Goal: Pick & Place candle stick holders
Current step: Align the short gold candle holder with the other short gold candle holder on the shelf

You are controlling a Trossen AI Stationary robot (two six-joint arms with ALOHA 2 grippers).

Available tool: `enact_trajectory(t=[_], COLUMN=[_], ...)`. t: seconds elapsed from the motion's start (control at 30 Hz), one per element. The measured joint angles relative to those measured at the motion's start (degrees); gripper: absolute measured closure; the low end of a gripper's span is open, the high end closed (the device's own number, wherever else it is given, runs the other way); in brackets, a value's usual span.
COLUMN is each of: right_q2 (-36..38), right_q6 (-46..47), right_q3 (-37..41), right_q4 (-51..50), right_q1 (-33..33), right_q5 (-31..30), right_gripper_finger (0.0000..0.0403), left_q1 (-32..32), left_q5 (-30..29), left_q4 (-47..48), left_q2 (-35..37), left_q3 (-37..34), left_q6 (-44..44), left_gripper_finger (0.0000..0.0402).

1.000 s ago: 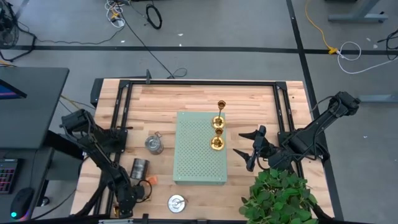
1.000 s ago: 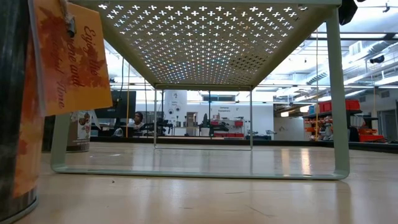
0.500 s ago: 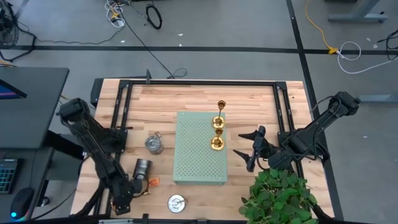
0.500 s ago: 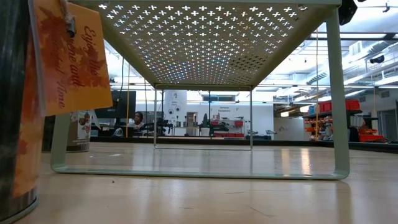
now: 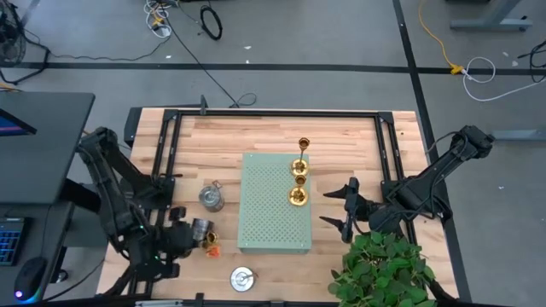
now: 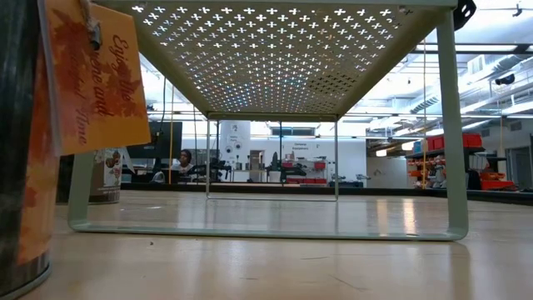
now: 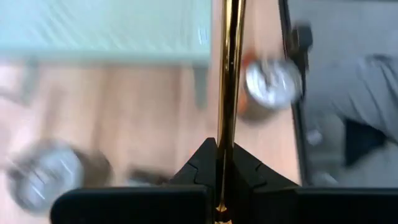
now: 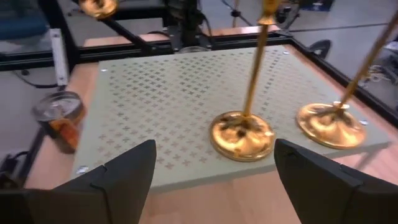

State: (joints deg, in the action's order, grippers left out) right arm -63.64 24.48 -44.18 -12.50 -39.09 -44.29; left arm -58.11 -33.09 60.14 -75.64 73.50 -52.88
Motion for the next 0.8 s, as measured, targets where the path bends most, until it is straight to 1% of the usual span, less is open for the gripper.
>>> enact_trajectory(t=[0.1,0.17,0.23,0.3,0.47,0.53,0.67,0.8], right_q2=[0.00,0.00,0.00,0.00,-0.02,-0.02,-0.56,-3.24], right_q6=[-1.25,-1.41,-1.92,-2.71,-3.80,-4.79,-7.68,-11.74], right_q3=[0.00,0.00,0.00,0.00,0.00,0.00,0.00,0.00], right_q4=[2.10,3.76,4.91,6.30,10.90,13.30,17.57,23.05], right_q1=[-0.02,-0.01,-0.02,-0.02,0.02,0.04,0.02,0.04], right_q5=[2.07,3.13,4.55,4.89,4.88,5.48,6.31,6.22], right_gripper_finger=[0.0071,0.0071,0.0071,0.0071,0.0071,0.0071,0.0071,0.0071], left_q1=[1.70,2.93,4.67,6.81,13.03,15.57,20.60,25.63], left_q5=[-5.93,-9.54,-11.36,-11.29,-7.72,-4.52,2.99,10.70], left_q4=[-0.17,-1.91,-5.52,-10.38,-26.63,-32.69,-43.27,-55.84], left_q2=[0.00,0.00,0.00,0.00,-0.02,-0.04,-0.04,-0.13], left_q3=[1.51,1.55,1.07,0.06,-2.87,-4.11,-6.90,-11.28], left_q6=[5.37,9.50,15.15,21.27,37.36,42.19,48.83,53.20], left_gripper_finger=[0.0386,0.0386,0.0386,0.0386,0.0386,0.0386,0.0386,0.0387])
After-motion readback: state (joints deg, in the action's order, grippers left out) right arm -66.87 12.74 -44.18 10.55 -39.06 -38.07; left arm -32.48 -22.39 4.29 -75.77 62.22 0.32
